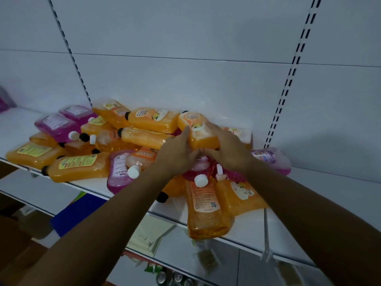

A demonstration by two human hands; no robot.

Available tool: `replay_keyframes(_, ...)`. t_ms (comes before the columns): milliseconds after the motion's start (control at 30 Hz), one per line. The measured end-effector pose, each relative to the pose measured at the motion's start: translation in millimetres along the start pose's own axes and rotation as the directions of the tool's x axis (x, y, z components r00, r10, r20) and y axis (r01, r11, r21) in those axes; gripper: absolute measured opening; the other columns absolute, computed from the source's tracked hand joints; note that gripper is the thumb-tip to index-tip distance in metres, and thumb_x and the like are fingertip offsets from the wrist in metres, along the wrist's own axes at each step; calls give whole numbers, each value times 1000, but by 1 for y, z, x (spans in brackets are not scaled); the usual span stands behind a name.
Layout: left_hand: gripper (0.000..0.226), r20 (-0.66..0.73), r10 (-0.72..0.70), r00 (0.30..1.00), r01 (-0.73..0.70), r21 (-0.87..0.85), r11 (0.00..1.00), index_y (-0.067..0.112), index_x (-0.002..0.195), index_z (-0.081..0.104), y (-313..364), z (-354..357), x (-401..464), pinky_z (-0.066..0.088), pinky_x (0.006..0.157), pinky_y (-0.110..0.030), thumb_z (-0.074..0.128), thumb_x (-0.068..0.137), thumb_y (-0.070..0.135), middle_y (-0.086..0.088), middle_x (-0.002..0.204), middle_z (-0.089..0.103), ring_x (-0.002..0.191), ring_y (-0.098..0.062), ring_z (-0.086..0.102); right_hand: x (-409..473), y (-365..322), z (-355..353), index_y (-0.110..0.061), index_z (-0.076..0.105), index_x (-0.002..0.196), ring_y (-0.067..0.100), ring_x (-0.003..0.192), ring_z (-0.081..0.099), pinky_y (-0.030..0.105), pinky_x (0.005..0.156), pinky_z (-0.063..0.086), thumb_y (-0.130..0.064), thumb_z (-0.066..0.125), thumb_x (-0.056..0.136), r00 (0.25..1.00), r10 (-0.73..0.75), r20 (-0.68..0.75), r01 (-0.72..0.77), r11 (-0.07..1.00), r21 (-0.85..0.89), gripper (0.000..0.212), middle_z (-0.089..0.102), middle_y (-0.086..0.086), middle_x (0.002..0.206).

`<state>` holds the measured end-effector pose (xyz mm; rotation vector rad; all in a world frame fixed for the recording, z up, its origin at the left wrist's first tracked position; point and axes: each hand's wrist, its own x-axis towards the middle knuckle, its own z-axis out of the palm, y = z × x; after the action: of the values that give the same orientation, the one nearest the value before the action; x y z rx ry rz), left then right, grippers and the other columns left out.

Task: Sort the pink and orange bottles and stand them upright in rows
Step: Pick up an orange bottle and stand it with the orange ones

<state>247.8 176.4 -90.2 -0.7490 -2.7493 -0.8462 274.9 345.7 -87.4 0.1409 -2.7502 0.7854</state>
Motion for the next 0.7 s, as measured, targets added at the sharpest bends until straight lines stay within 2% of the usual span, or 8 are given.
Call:
replay_keyframes(167, 51, -36, 46, 998, -50, -102, 994, 10, 140, 42, 0, -2, 2, 53, 88, -42, 59, 94, 28, -7, 115, 67, 104, -23, 63, -5, 0, 1, -23, 35, 149, 25, 130, 47, 43, 106, 44, -28, 70, 86, 996, -40, -86, 48, 995, 87, 72, 48, 7, 144)
replay_keyframes(333, 38, -46, 51, 998, -64, -354, 933, 16, 130, 53, 15, 1, -2, 54, 92, -41, 60, 92, 21, 1, 114, 69, 104, -14, 65, -22, 0, -5, -20, 38, 147, 23, 124, 52, 38, 102, 47, -22, 72, 85, 979, -26, -203, 53, 990, 129, 71, 53, 8, 139)
replay_keyframes(433, 49, -55, -56, 997, 13, -594, 805, 18, 139, 49, 41, 1, -3, 54, 93, -38, 61, 92, 26, 5, 122, 65, 109, -11, 63, -35, 6, -19, -21, 40, 146, 26, 120, 54, 47, 101, 47, -26, 73, 85, 954, -11, -299, 52, 990, 130, 70, 54, 10, 135)
replay_keyframes(533, 57, -68, -200, 977, 86, -736, 671, 18, 140, 45, 71, 4, 3, 58, 87, -40, 63, 91, 40, -1, 127, 61, 108, -19, 64, -56, 14, -40, -19, 40, 146, 27, 122, 52, 42, 101, 47, -26, 73, 84, 935, 18, -354, 30, 991, 131, 70, 53, 12, 136)
replay_keyframes(633, 72, 87, -291, 953, 238, -809, 537, 13, 139, 44, 107, 12, 15, 59, 83, -44, 71, 82, 48, -8, 123, 63, 98, -27, 69, -84, 31, -61, -11, 45, 142, 31, 116, 57, 38, 96, 51, -23, 76, 81, 901, -34, -433, 81, 992, 92, 69, 56, 18, 131)
replay_keyframes(700, 63, 219, -241, 946, 309, -834, 457, 7, 129, 53, 133, 21, 22, 60, 78, -42, 75, 80, 41, -9, 112, 69, 89, -25, 72, -102, 49, -75, -9, 47, 141, 33, 114, 58, 38, 94, 51, -26, 76, 80, 897, -59, -439, 65, 998, -2, 70, 56, 21, 130)
